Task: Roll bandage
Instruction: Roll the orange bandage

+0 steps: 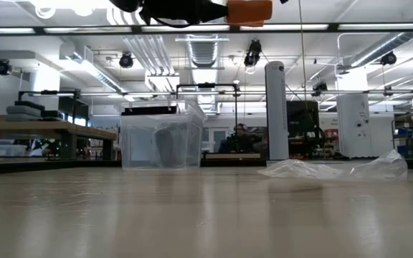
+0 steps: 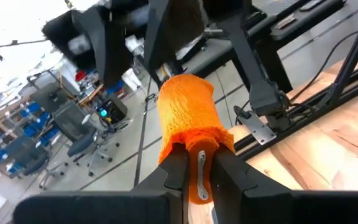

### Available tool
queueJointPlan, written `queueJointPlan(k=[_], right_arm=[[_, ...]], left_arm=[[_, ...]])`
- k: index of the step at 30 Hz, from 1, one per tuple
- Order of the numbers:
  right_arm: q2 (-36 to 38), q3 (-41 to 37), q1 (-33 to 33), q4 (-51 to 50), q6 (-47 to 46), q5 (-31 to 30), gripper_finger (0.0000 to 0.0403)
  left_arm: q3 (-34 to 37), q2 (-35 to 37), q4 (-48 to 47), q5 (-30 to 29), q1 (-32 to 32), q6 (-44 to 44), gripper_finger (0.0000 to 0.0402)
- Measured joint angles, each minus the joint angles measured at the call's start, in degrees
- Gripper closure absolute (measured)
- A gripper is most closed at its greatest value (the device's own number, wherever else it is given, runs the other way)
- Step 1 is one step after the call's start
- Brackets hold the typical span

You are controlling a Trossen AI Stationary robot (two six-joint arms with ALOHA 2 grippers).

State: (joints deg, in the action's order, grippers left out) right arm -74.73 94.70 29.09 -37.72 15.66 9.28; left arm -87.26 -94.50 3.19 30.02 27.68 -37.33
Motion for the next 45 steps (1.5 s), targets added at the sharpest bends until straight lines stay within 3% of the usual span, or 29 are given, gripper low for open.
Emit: queueJointPlan(k=[4,9,12,19,24,29,33,45], right_arm=[[-0.08,1.77,-0.39,0.77,3.49,4.87,0.0241],[-1.37,1.52,-0.27,-1.49,10.57,4.65,0.0233],[-0.42,1.5,-0.34,-3.4,15.39,4.83,0.0231],[5.45,-2.16,-0.32,-2.51,16.44,5.17,0.0233],[7.64,-13.11,-0.55,7.68,14.03,6.73,0.0235],[7.84,-24.9,-1.05,30.66,10.52,11.07,0.0235],[7.57,-28.53,-1.32,43.8,3.91,16.48,0.0233],[4.54,-27.26,-2.04,46.41,-9.15,15.39,0.0235]], left_arm=[[0.0,0.02,-1.95,-2.31,0.0,0.33,0.0369],[0.0,2.5,-7.2,-2.14,0.0,3.05,0.0368],[0.0,4.95,-10.09,0.06,0.42,6.67,0.0371],[0.0,10.74,-12.64,4.38,1.95,15.98,0.0368],[0.0,13.24,-11.4,5.46,1.92,22.76,0.037],[0.0,14.26,-9.43,7.14,1.84,32.07,0.0368],[0.0,14.34,-9.76,7.13,1.82,35.06,0.037],[0.02,14.02,-9.94,7.08,1.45,29.42,0.037]])
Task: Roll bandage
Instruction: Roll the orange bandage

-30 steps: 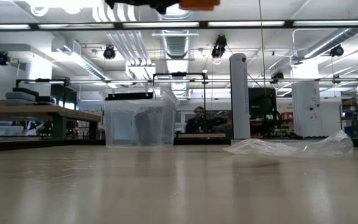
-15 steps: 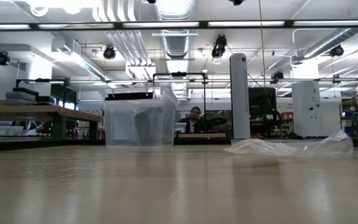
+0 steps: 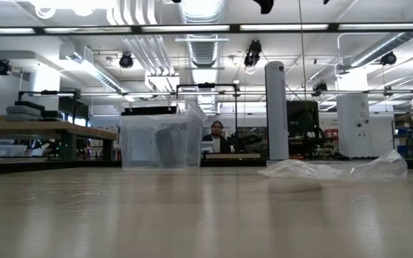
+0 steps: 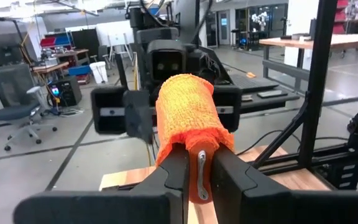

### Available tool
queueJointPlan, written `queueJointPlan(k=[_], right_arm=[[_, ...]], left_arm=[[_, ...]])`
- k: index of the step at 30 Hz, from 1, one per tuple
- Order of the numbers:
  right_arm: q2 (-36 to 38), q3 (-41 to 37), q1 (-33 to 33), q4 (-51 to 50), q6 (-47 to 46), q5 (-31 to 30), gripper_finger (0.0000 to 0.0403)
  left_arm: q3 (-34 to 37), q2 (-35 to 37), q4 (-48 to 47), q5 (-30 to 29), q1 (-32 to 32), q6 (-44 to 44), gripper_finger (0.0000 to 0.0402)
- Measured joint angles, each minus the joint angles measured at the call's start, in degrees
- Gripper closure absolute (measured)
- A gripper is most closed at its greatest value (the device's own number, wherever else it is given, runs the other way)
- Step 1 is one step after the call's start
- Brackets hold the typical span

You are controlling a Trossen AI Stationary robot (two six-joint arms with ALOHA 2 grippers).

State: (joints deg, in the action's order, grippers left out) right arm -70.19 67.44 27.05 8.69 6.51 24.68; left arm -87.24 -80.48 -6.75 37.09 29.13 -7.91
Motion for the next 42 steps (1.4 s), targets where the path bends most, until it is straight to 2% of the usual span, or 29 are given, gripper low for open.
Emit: queueJointPlan(k=[8,13,17,22,29,42], right_arm=[[-0.09,0.81,-0.09,-0.16,-0.71,-0.18,0.0249],[-1.8,0.86,-0.3,0.58,-0.04,-0.31,0.0276],[-3.33,1.64,-0.31,0.37,3.32,-0.4,0.0317],[-3.36,3.27,-0.28,0.52,7.28,-0.78,0.0393],[-1.73,7.73,-0.24,-9.36,17.24,-11.17,0.0401],[-1.54,13.73,-0.13,-17.22,20.69,-13.21,0.0402]], left_arm=[[0.04,-0.36,0.25,-0.03,-1.12,-2.09,0.0366],[0.04,-0.4,0.32,0.01,-1.98,-2.1,0.0368],[0.04,-0.4,0.27,0.01,-2.94,-1.73,0.0365],[0.07,-0.4,-1.72,0.05,-2.98,-0.88,0.0368],[0.28,-0.42,-3.29,0.03,-2.98,-0.82,0.0365],[0.39,-0.43,-6.2,-0.56,-3.06,-3.51,0.0365]])
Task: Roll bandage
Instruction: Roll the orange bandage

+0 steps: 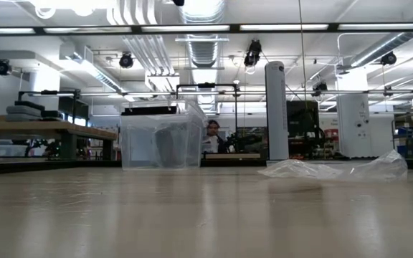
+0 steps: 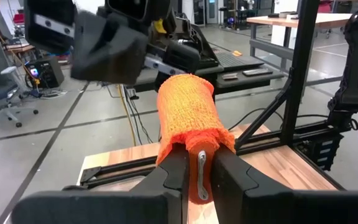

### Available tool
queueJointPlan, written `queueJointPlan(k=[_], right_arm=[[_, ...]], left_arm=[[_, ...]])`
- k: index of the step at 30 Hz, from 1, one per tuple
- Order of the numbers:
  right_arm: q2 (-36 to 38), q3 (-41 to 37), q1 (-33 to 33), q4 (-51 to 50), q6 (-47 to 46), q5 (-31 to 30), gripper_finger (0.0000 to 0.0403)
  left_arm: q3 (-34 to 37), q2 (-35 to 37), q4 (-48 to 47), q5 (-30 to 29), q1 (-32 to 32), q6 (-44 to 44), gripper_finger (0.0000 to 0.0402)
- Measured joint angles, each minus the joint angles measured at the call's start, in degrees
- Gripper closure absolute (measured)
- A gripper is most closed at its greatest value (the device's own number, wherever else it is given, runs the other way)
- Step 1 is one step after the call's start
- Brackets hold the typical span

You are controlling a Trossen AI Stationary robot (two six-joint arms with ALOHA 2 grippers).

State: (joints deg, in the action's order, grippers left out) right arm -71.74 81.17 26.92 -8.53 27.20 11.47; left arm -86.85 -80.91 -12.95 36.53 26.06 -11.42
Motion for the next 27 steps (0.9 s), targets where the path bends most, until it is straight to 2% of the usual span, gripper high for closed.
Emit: queueJointPlan(k=[5,11,18,20,24,27], right_arm=[[0.74,0.39,0.01,-9.59,0.91,-0.13,0.038],[2.68,-2.14,0.0,-13.46,-2.72,0.64,0.0302],[1.94,-8.22,-0.6,-3.32,-9.77,6.9,0.022],[1.83,-8.48,-0.77,-2.25,-11.21,7.42,0.0206],[1.98,-8.48,-0.8,0.4,-13.98,12.87,0.019],[1.46,-8.91,-1.56,0.44,-14.55,13.64,0.0182]], left_arm=[[-0.02,0.48,-0.08,0.0,0.0,-0.02,0.0367],[-0.11,1.17,0.27,0.04,0.0,-1.84,0.0365],[-0.11,1.17,0.37,0.04,0.0,-1.82,0.0366],[-0.11,1.17,0.35,0.04,0.0,-1.7,0.0365],[-0.11,1.17,0.33,0.04,0.0,-1.6,0.0365],[-0.11,1.17,0.42,0.04,0.0,-1.62,0.0366]])
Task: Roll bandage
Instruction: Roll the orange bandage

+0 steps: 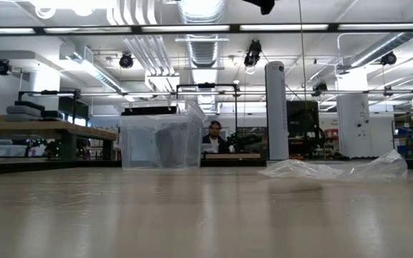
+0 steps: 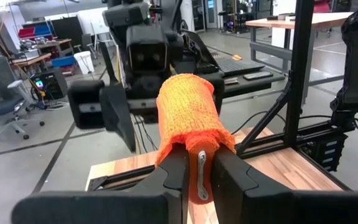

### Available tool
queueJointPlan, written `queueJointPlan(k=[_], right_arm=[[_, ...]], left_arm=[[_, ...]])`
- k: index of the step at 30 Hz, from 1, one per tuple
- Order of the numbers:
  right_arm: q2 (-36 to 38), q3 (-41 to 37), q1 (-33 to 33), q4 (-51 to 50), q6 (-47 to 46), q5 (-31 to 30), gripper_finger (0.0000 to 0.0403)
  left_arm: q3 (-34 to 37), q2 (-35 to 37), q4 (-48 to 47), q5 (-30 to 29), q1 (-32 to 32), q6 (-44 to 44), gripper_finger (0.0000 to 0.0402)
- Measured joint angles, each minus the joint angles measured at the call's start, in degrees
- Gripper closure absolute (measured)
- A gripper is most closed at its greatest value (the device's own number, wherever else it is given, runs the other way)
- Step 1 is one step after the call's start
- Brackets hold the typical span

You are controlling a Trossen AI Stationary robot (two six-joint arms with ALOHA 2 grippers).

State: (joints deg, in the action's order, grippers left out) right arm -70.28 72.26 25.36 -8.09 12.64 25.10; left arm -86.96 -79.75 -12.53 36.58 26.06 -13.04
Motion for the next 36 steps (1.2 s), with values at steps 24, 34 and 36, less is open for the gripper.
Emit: queueJointPlan(k=[24,34,36], right_arm=[[-3.5,0.32,-2.48,12.38,7.5,-6.18,0.0392],[2.82,0.18,-2.48,4.65,13.49,-13.38,0.0402],[3.44,0.07,-2.48,4.43,14.61,-14.53,0.0402]], left_arm=[[0.0,0.0,-1.47,0.15,-0.15,0.48,0.0365],[0.0,0.0,-1.44,0.02,-0.15,0.48,0.0365],[0.0,0.0,-1.47,0.0,-0.15,0.48,0.0364]])
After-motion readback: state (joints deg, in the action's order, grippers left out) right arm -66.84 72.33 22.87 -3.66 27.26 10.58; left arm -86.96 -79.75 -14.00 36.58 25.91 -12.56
